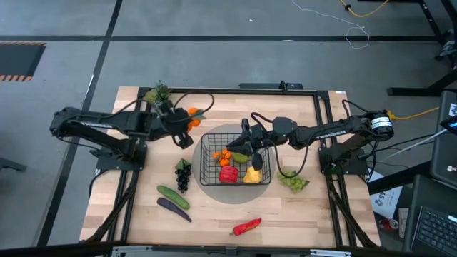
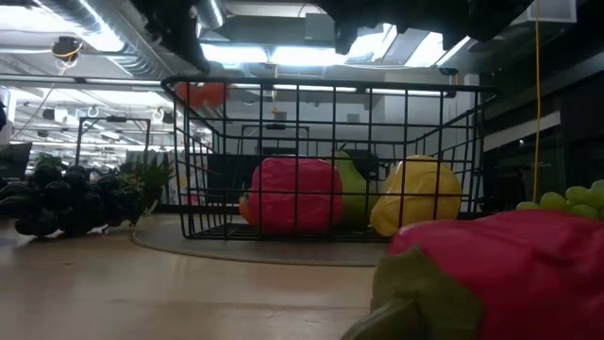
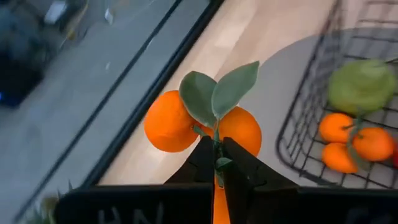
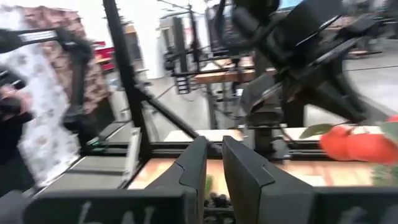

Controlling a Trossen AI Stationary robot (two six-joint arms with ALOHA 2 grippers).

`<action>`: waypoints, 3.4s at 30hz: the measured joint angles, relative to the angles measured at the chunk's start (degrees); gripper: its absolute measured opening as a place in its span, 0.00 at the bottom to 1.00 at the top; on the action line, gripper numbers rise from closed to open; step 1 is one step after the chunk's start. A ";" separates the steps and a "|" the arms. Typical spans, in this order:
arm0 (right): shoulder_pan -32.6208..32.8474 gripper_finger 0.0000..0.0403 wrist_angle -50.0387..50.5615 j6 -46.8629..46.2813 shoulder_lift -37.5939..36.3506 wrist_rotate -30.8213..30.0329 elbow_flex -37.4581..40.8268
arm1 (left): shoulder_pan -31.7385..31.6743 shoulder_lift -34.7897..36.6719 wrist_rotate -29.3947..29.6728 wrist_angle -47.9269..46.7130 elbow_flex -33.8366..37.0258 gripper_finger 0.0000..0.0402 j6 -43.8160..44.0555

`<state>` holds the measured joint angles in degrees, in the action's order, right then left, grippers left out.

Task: Build produce basket
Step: Put the tangerines into the black wire basket

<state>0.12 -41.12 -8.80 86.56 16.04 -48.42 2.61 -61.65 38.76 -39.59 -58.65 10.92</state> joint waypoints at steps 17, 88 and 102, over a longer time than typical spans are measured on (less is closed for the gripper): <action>0.07 0.18 -0.06 6.08 -0.02 -4.13 0.00 | 3.46 -2.03 -11.81 15.51 -0.79 0.00 -3.65; 0.35 0.52 4.13 5.72 0.02 -14.86 -0.02 | 3.41 -9.38 -20.39 27.79 -0.68 0.01 -3.59; 0.35 0.53 4.15 4.77 0.02 -14.89 -0.04 | 3.41 -10.17 -20.50 31.43 -0.68 0.01 -3.59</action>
<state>0.47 -36.97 -4.03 86.59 1.15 -48.47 6.02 -71.81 18.26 -8.15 -59.33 7.33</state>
